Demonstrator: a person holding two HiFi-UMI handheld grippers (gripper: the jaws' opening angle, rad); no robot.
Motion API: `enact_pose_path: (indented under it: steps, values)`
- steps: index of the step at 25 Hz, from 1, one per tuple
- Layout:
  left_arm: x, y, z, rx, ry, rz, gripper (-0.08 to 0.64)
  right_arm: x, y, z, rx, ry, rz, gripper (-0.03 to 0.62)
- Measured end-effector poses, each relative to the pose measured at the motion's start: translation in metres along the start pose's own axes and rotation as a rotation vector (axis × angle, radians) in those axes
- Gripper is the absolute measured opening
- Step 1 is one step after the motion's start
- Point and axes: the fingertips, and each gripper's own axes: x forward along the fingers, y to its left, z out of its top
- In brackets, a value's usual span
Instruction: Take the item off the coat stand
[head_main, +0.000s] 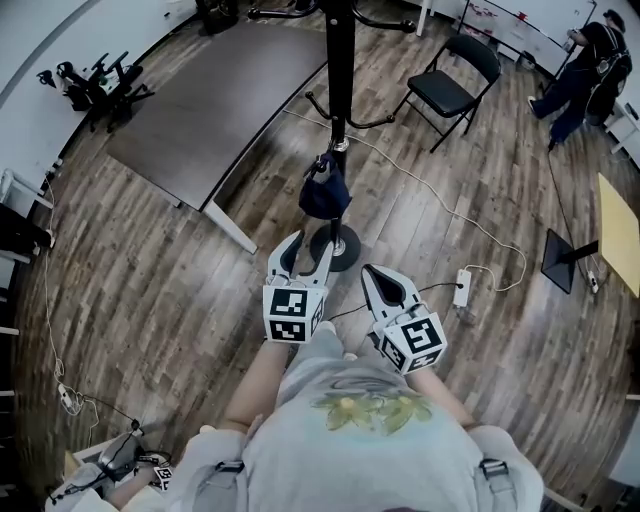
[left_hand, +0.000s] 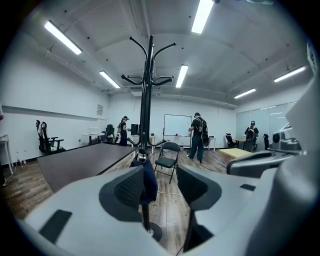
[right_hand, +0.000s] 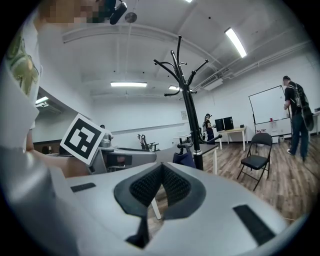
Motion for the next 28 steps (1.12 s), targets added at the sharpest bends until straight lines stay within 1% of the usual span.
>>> enact_pose_path:
  steps: [11,16,20,28]
  values:
    - [0.061,0.03,-0.004,-0.02,0.03,0.018,0.276,0.033,-0.029,0.01,-0.011,-0.001,-0.029,0.006]
    - [0.088,0.045,-0.005,-0.018,0.06,0.026,0.285,0.044,-0.037,0.017,-0.012,0.006,-0.039,0.006]
    - [0.102,0.051,-0.011,-0.007,0.071,0.033,0.288,0.048,-0.039,0.013,-0.008,0.015,-0.041,0.006]
    - [0.124,0.064,-0.027,-0.011,0.116,0.054,0.291,0.051,-0.041,0.011,-0.001,0.029,-0.042,0.006]
